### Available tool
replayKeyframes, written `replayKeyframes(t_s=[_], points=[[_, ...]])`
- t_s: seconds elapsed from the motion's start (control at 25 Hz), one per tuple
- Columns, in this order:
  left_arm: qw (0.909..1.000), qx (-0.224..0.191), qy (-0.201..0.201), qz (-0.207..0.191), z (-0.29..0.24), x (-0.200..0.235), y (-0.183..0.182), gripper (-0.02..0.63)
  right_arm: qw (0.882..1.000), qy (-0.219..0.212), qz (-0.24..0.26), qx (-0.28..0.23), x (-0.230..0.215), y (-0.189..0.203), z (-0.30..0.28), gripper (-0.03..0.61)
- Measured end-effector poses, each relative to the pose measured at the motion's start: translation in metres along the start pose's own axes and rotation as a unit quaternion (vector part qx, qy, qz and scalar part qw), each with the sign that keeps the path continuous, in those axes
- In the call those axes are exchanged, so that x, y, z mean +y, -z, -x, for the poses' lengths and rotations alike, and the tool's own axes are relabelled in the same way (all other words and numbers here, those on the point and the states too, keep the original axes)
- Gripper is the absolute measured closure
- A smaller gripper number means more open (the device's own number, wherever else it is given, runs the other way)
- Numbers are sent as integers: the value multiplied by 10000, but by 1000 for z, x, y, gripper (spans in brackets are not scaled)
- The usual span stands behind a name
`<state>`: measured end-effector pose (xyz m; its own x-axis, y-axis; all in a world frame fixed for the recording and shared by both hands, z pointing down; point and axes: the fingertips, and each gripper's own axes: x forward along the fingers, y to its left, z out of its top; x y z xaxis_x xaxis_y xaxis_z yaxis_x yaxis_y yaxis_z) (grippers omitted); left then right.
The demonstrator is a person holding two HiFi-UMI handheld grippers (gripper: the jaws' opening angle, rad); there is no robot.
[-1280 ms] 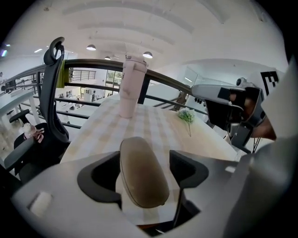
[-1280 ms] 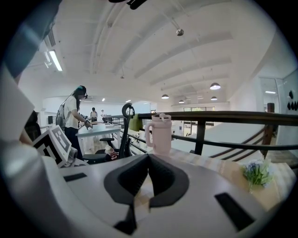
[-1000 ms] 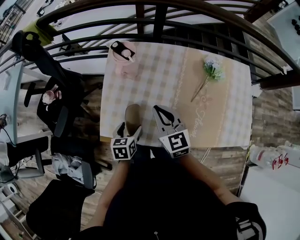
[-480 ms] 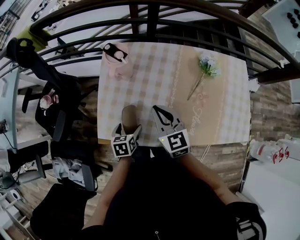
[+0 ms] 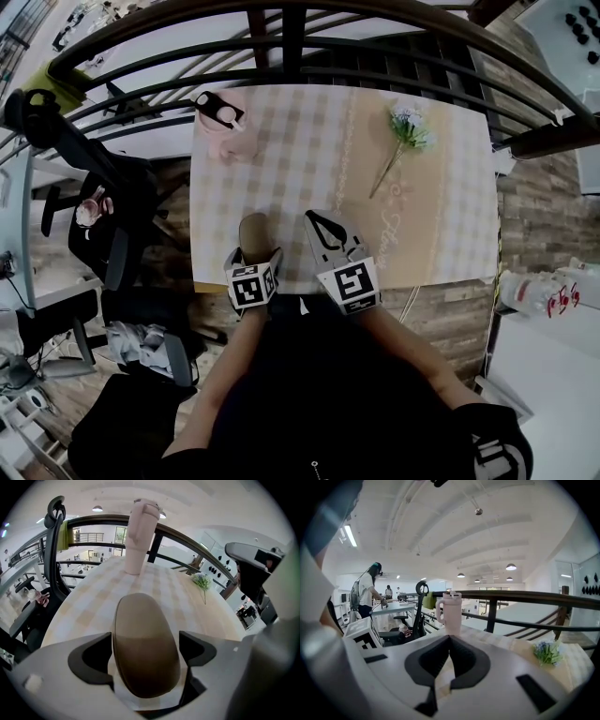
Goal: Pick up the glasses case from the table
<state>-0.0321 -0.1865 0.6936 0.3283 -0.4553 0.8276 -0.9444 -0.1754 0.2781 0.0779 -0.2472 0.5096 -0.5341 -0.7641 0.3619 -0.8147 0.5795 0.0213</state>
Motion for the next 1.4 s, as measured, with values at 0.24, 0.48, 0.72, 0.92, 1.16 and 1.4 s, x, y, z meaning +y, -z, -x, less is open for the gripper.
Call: replayKeyframes(t_s=[0.24,0.48,0.72,0.92,1.16,1.4], points=[[9996,177,-45,212,-9,4,1,179,10000,23,18,8,-2,0,-2,571],[9988,274,-93,385,-11,7,4,183,10000,26,21,-4,-2,1,-3,571],[9986,183,-43,502,-6,9,3,206,10000,3,37,-8,-1,0,-2,571],[9992,-42,3,402,1,8,-5,210,10000,-20,35,-39,2,-1,-2,571],[9988,-486,-31,46,18,4,-25,210,9999,-70,77,-73,6,-5,-1,571],[9934,-1080,-66,-388,41,-5,-56,212,9998,-91,125,-141,9,-13,-2,571]])
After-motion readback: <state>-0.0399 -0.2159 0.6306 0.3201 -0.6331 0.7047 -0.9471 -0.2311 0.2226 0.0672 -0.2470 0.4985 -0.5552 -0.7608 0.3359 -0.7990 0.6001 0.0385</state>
